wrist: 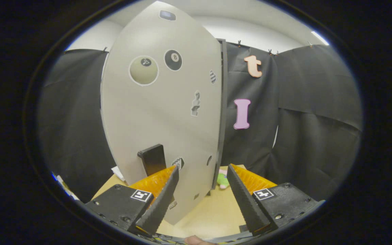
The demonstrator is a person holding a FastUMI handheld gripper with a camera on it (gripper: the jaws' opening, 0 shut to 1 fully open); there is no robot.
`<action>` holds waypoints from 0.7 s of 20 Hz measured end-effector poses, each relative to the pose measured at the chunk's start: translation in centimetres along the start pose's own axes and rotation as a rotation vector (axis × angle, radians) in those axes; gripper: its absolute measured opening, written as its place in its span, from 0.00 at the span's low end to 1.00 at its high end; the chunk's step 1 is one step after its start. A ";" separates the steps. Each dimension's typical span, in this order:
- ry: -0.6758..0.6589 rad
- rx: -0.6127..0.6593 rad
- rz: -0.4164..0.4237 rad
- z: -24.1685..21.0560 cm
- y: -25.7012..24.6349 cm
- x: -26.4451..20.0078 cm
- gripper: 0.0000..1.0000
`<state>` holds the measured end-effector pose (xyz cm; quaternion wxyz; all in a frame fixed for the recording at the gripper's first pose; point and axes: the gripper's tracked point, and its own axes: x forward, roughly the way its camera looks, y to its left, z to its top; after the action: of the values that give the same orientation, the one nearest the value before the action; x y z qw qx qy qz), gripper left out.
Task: Open the shoe cabinet door, grab the shoes and put them into the shoe cabinet, then close the shoe cabinet door.
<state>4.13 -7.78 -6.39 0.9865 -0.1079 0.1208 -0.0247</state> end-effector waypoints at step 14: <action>-0.020 0.110 -0.014 1.7 14.2 12.4 0.95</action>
<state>16.91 5.52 -10.79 0.9919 -0.0547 0.1088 -0.0373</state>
